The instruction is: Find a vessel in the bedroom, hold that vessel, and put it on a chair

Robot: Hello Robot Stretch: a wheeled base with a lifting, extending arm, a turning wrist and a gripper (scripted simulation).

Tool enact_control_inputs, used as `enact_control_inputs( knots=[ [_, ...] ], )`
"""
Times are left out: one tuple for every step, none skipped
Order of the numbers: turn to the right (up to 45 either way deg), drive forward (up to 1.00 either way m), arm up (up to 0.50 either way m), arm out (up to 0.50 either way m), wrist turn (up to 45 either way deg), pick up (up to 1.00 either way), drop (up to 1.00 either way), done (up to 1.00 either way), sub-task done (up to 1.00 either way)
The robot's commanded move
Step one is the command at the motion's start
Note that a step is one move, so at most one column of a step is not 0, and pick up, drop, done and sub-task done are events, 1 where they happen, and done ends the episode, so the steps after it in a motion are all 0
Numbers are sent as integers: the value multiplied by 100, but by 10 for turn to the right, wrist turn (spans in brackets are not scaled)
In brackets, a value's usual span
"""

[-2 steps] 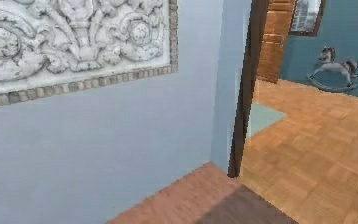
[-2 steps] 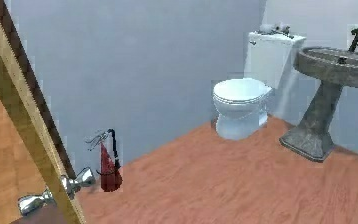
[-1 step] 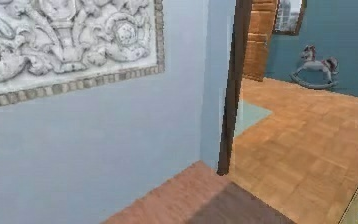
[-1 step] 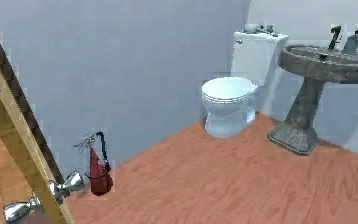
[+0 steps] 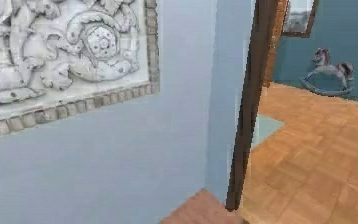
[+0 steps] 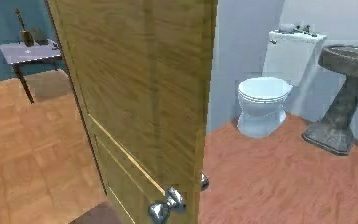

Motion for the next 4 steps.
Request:
enact_control_inputs(
  knots=[
    [330,0,0,0,0,0,0,0,0],
    [0,45,0,0,0,0,0,0,0],
    [60,0,0,0,0,0,0,0,0],
    [0,60,0,0,0,0,0,0,0]
  ],
)
